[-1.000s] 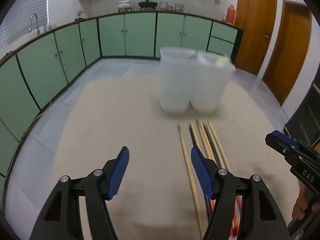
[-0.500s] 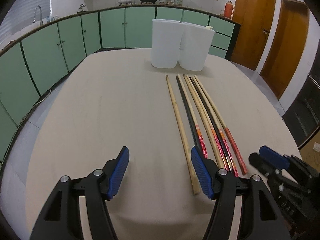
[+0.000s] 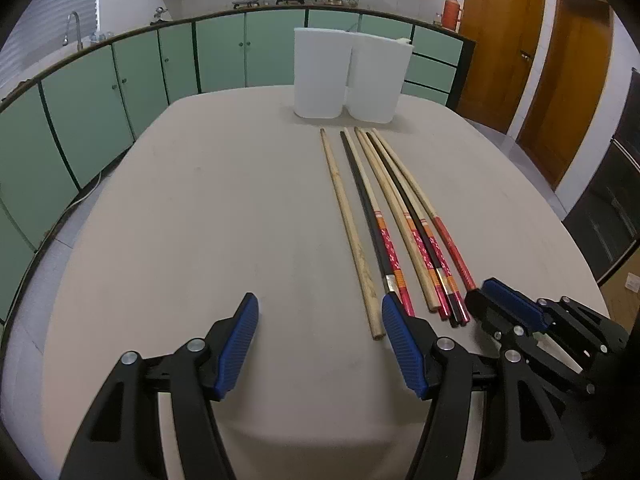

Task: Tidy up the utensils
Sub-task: 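Move both tools back over the row of chopsticks, then grasp a red chopstick with the right tool while the left tool grasps a wooden chopstick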

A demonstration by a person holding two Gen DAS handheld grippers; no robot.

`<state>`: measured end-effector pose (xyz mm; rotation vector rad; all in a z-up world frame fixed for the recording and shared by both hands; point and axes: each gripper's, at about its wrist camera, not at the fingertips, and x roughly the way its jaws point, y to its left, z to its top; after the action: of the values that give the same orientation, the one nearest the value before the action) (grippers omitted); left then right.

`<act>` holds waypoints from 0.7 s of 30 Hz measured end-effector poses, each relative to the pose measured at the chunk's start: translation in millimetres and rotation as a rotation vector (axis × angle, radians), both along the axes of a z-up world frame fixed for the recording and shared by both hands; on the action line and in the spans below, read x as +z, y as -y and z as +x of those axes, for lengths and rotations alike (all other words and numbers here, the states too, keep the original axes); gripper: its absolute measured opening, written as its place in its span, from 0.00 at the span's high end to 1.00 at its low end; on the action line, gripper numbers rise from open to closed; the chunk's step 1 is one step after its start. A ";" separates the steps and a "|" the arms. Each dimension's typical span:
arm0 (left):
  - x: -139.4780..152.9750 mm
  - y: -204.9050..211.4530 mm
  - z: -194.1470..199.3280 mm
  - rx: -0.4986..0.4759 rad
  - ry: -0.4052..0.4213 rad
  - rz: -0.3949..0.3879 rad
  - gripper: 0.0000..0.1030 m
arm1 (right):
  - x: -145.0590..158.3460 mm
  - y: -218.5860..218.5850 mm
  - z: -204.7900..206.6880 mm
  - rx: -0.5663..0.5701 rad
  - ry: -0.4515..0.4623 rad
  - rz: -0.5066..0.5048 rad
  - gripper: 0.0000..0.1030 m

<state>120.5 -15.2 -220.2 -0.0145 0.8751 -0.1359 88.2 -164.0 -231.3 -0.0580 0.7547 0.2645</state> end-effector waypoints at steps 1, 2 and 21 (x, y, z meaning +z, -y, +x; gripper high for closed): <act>-0.7 0.5 -0.4 -0.002 -0.001 0.001 0.39 | -0.2 -0.2 -0.1 0.001 -0.001 0.001 0.94; -1.7 0.8 -0.6 -0.003 -0.003 0.001 0.39 | -0.1 0.5 0.4 0.001 -0.003 0.006 0.94; -8.5 9.0 -5.8 -0.007 0.006 0.034 0.49 | -1.3 20.2 -0.5 -0.067 -0.004 0.012 0.94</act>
<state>114.7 -24.1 -228.6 0.0204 0.8712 -0.1277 87.7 -184.2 -232.6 -0.0206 0.7576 0.2053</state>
